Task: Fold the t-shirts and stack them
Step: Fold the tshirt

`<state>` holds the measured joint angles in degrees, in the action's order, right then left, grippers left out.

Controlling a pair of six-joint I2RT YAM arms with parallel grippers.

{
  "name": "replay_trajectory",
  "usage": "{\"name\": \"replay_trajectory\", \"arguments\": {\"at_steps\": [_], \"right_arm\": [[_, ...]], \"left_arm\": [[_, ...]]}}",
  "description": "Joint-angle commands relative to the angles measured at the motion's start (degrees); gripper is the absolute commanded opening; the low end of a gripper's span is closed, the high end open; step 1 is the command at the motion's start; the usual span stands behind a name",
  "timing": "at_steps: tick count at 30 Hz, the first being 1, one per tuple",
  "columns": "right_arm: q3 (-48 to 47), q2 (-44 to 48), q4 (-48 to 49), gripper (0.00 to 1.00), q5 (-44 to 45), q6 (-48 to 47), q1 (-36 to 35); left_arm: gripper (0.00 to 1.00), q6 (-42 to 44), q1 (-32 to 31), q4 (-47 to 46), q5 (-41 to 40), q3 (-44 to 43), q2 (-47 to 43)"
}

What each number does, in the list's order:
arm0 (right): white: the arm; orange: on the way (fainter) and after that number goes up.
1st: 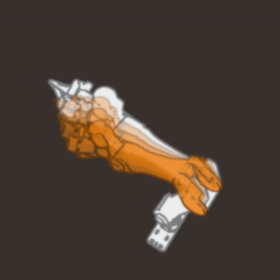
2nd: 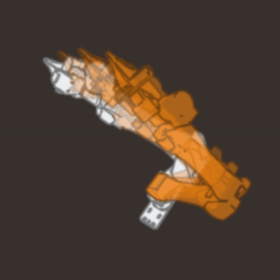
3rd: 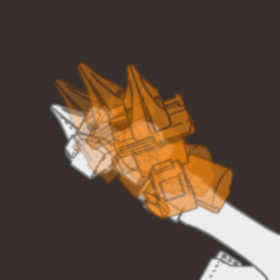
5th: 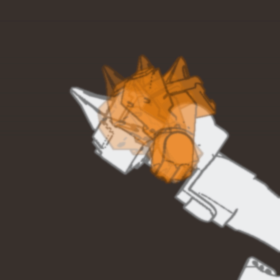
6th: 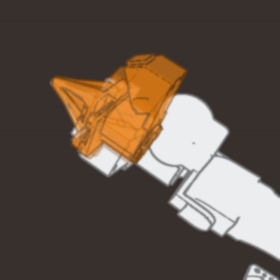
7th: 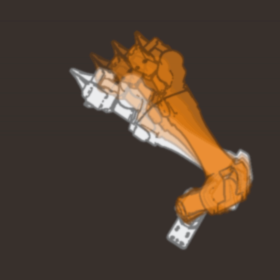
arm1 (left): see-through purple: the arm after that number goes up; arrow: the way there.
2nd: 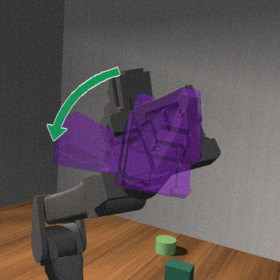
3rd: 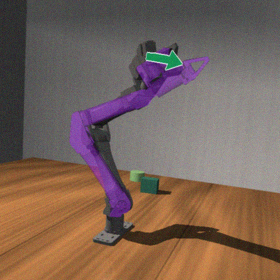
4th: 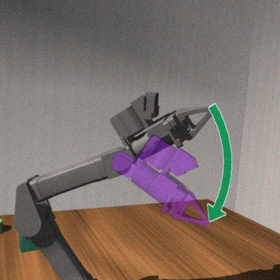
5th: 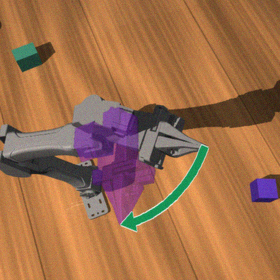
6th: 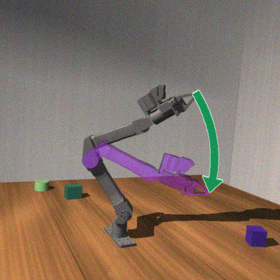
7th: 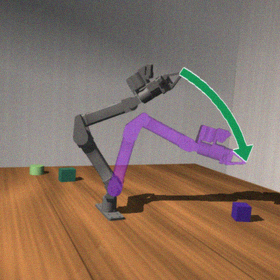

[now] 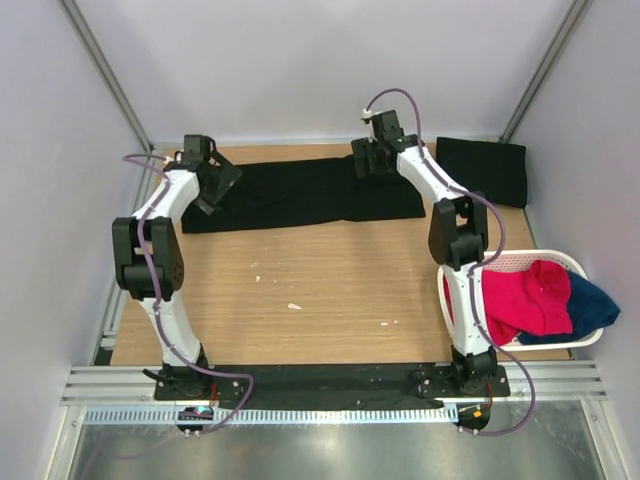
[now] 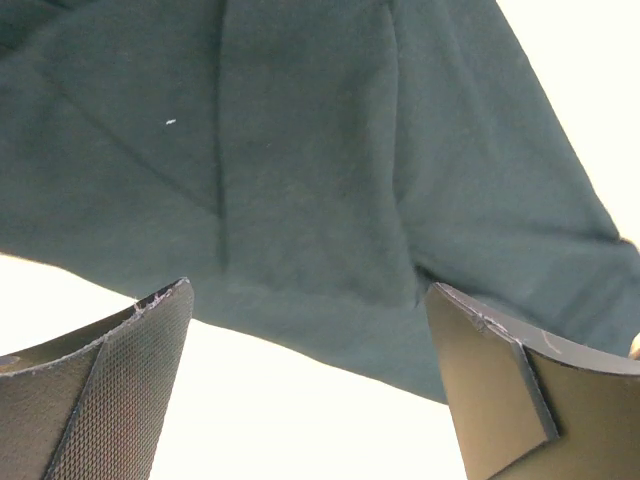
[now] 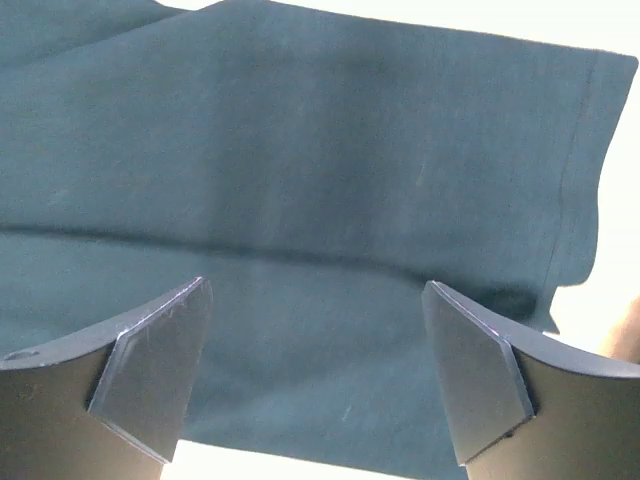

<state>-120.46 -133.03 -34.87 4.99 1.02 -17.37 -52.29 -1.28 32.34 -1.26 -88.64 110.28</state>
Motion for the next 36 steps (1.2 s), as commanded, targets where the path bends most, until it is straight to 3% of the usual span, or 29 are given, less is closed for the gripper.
{"name": "replay_trajectory", "arguments": {"at_steps": [1,11,17,21,28,36], "right_arm": [[-5.74,-5.21,1.22,0.93,0.54,-10.06,0.84],[0.31,-8.03,2.62,0.96,-7.72,-11.30,1.10],[12.50,-3.47,2.79,0.96,-8.16,-8.50,0.93],[23.85,3.38,4.28,0.95,-7.99,-3.31,-0.91],[41.87,14.98,4.20,0.96,-5.43,6.62,-11.01],[58.75,27.11,3.94,0.95,-7.54,20.59,-24.18]], "left_arm": [[1.00,-7.55,-0.30,-6.23,0.04,0.05,3.44],[1.00,-9.06,-0.13,-5.27,-5.77,-3.72,12.06],[1.00,-7.92,-0.04,-2.28,-9.11,-8.82,17.15],[1.00,-1.87,0.05,-0.61,-12.28,-13.47,18.91],[1.00,8.50,-0.30,1.15,-7.54,-27.35,27.96],[1.00,12.30,-3.29,-0.34,-1.65,-41.15,37.98]]}}
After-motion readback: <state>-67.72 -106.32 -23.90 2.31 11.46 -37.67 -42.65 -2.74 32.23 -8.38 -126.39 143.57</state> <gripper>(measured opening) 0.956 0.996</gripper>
